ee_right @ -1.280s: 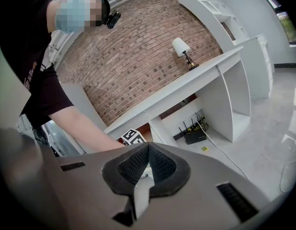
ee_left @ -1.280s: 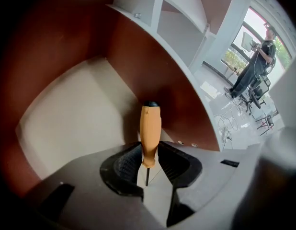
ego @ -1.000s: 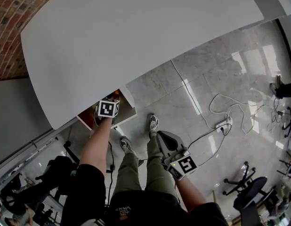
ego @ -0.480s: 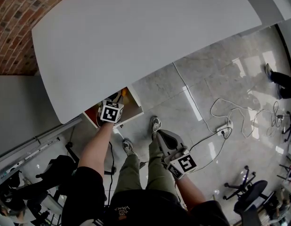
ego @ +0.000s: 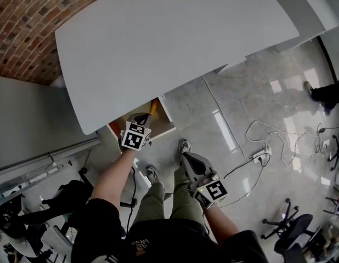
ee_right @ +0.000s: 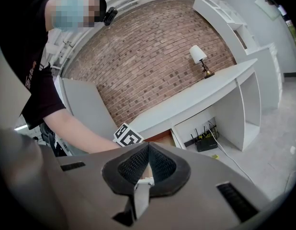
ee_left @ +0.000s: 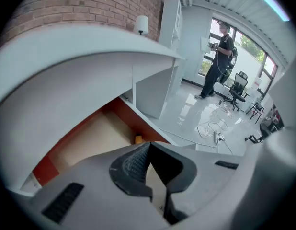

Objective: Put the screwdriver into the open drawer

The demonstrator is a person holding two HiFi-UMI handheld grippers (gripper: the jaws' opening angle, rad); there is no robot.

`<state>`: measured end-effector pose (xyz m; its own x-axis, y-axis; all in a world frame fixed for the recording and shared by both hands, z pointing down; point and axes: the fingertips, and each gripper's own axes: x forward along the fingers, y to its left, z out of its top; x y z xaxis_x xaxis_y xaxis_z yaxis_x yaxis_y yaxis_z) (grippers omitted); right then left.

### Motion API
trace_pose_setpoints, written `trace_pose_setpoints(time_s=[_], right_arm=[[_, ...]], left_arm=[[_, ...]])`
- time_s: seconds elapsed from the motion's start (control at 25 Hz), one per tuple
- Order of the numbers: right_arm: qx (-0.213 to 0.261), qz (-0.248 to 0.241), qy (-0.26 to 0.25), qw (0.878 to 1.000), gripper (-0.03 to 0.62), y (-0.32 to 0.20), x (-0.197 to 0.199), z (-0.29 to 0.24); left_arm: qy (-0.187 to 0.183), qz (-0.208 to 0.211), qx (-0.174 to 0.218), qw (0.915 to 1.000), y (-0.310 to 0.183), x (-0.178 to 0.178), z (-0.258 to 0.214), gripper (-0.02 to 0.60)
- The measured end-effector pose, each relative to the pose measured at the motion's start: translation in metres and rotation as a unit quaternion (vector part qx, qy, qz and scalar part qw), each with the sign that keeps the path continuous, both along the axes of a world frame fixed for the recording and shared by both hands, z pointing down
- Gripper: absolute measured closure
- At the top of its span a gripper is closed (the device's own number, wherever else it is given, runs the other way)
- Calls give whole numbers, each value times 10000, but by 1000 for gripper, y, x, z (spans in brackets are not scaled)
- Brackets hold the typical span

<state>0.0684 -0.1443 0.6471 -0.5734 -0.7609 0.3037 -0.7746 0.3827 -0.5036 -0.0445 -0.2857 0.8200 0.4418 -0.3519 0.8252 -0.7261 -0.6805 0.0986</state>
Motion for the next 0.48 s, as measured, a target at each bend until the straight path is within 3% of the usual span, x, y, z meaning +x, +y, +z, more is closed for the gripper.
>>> trace_pose_setpoints(time_s=[0.48], right_arm=[[354,61,197,9992,599,36,-41,-50]], left_arm=[[742,128,821,9938,60,-31,-109,574]])
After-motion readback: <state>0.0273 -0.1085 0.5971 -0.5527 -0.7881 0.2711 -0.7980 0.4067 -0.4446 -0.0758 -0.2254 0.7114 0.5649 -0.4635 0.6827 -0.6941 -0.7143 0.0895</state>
